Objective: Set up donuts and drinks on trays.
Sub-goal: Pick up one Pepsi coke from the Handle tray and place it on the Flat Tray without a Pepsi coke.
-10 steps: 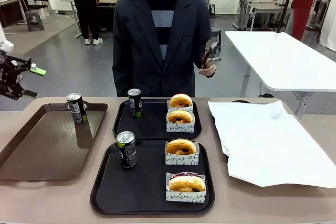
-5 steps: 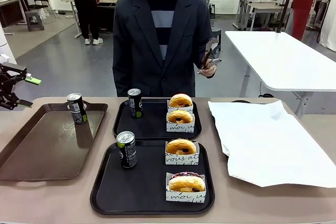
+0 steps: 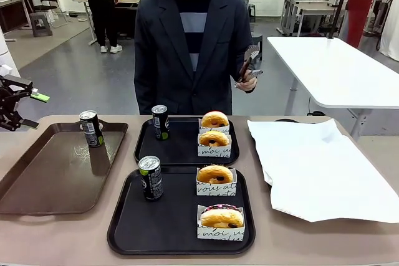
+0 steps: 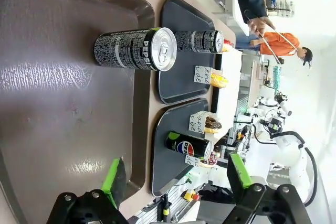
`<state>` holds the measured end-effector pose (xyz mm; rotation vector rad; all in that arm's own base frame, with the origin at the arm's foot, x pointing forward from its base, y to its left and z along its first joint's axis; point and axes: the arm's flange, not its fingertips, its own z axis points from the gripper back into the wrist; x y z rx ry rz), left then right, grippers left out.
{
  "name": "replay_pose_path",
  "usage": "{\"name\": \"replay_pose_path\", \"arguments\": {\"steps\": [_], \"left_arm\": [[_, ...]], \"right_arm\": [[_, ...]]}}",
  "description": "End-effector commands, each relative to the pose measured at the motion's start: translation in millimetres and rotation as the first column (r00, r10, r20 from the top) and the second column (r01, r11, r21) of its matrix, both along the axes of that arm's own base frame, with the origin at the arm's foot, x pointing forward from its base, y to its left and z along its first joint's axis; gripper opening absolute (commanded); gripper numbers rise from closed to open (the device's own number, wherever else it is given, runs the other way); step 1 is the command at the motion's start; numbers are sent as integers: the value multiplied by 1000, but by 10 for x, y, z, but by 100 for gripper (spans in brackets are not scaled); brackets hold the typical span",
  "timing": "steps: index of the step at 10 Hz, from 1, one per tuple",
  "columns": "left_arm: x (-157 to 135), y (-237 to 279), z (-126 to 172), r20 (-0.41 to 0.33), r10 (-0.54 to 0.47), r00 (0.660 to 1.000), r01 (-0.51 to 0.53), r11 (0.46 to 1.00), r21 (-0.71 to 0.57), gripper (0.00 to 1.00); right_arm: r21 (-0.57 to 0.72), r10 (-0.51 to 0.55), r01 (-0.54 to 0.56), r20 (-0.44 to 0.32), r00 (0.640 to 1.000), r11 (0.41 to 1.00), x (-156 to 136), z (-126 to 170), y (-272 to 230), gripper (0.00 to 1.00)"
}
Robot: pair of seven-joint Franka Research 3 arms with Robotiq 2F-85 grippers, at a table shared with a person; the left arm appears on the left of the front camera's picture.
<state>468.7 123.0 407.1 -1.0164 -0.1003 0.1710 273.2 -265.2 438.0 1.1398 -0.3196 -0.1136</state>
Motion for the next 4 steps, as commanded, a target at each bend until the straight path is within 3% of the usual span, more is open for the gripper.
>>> {"name": "replay_pose_path", "arguments": {"steps": [1, 4], "left_arm": [[0, 9, 6, 4, 4, 1000, -4, 1000, -21, 100], [0, 9, 6, 4, 4, 1000, -4, 1000, -21, 100]], "right_arm": [[20, -3, 2, 30, 1000, 1000, 18, 12, 9, 100], [20, -3, 2, 30, 1000, 1000, 18, 12, 9, 100]]}}
